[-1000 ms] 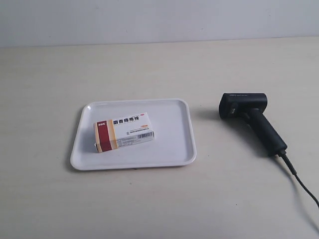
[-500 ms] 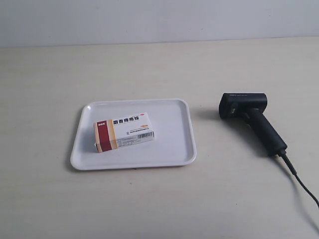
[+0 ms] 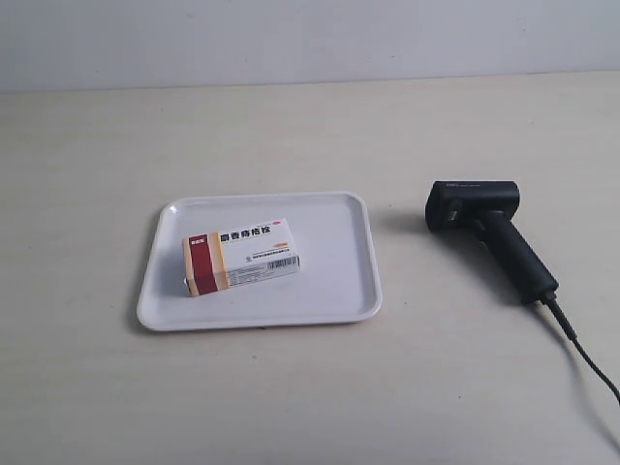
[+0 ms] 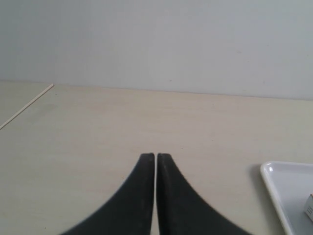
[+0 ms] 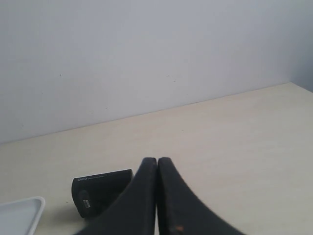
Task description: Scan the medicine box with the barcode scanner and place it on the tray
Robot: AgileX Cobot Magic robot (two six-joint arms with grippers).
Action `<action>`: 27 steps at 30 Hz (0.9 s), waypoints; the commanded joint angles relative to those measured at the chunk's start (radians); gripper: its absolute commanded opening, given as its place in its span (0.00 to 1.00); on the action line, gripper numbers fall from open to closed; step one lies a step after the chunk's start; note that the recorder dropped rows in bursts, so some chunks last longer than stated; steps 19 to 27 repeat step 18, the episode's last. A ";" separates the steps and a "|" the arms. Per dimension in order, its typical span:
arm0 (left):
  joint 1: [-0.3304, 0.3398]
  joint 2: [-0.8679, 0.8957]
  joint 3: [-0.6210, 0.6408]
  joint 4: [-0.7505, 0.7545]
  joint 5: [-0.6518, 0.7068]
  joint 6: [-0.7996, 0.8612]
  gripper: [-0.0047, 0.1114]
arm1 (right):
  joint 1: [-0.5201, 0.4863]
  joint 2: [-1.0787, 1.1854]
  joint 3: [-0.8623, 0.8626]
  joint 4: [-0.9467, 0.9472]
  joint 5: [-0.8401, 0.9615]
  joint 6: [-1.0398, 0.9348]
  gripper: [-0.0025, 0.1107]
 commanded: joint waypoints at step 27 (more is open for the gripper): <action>-0.006 -0.006 0.001 -0.009 0.000 0.000 0.08 | -0.005 -0.006 0.004 -0.004 0.003 0.000 0.02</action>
